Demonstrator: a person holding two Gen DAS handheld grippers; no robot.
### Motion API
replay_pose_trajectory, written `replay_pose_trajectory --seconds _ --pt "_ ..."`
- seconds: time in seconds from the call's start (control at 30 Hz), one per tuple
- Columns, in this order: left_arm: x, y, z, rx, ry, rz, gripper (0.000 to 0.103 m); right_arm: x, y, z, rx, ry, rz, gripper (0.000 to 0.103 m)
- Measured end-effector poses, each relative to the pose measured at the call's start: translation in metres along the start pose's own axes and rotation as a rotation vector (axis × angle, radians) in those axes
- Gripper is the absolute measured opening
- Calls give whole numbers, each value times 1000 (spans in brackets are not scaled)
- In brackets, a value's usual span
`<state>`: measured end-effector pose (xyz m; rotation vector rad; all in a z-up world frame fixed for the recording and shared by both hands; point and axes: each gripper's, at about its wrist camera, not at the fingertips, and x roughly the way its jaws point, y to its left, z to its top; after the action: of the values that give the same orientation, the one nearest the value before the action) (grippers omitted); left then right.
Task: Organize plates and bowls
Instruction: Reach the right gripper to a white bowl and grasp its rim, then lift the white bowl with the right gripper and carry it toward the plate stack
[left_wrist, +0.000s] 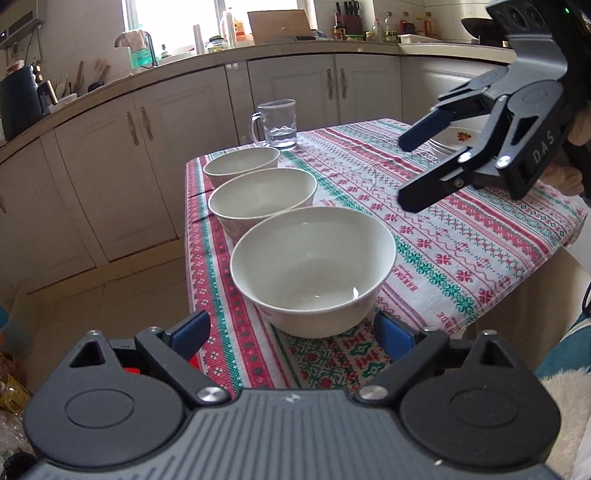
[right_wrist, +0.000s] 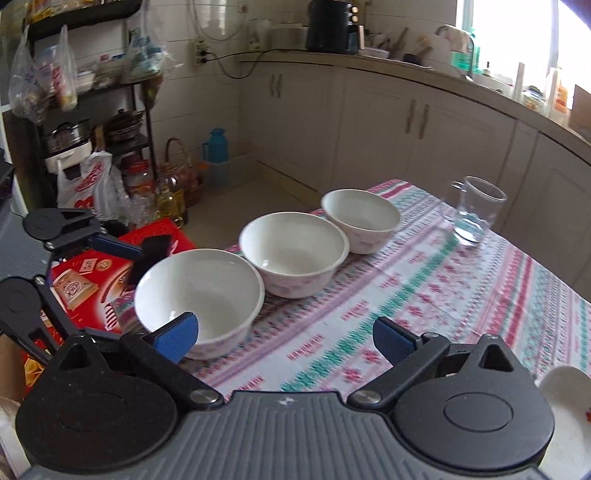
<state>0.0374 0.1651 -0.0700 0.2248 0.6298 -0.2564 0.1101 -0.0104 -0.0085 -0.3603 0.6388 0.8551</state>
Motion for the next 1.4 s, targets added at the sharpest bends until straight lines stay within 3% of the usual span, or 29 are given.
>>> replay_pose_trajectory --seconds 0.47,0.83,1.4 --pt "12 9 -1 25 -27 -85 90 49 16 11 51 62 96 87" --pt "16 11 2 29 -29 -138 82 64 15 10 69 95 150 65" --pt "15 0 20 64 -22 -153 82 49 8 7 77 82 143 64"
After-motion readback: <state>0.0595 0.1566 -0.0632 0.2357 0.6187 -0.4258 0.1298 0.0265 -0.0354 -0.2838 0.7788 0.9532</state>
